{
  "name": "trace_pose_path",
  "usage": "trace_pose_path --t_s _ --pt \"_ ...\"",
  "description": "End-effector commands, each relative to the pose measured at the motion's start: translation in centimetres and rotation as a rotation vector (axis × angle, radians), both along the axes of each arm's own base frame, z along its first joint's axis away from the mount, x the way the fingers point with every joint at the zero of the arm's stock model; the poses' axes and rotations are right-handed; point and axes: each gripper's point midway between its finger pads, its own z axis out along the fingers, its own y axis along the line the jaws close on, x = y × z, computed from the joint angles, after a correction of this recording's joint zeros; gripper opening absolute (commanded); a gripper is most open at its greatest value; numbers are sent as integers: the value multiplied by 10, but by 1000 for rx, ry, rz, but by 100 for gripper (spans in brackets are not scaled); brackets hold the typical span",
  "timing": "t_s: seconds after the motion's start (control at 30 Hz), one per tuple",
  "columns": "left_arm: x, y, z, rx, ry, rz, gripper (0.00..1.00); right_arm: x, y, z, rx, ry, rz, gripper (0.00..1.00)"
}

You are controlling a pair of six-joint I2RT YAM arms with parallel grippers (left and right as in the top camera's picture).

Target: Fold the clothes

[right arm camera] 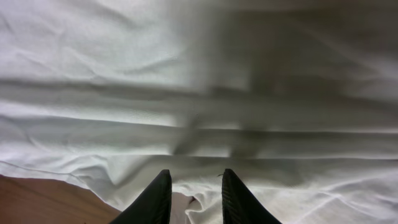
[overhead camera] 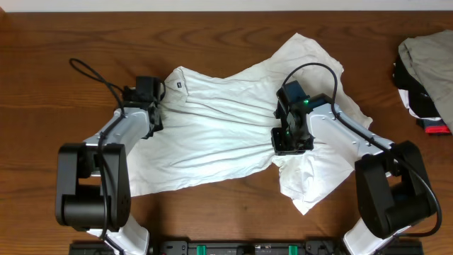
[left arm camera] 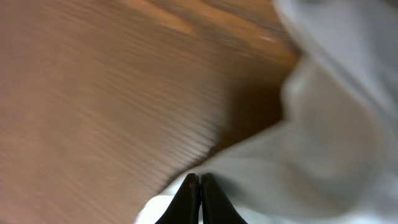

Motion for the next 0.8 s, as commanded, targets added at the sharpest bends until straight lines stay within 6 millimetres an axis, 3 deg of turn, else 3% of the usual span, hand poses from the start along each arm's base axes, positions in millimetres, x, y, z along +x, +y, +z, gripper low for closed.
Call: trace_pose_path --t_s 0.0,0.1,0.2,0.33,0.5,0.63,0.77 --pt "0 30 9 83 -19 82 6 -3 -5 -3 -15 17 -19 26" --pt "-5 39 17 68 -47 153 6 -4 -5 -3 -18 23 -19 27" --pt "-3 31 32 8 -90 150 6 -4 -5 -3 -16 21 -19 27" --pt "15 -10 62 -198 -217 52 6 0 -4 -3 -11 8 -20 27" --pt "45 -84 105 -431 -378 -221 6 2 -2 -3 -6 0 -20 28" --pt "54 -104 101 -460 -400 -231 6 2 4 -2 29 5 -21 27" --pt "61 -105 85 -474 -390 -202 6 1 6 -1 39 7 -19 28"
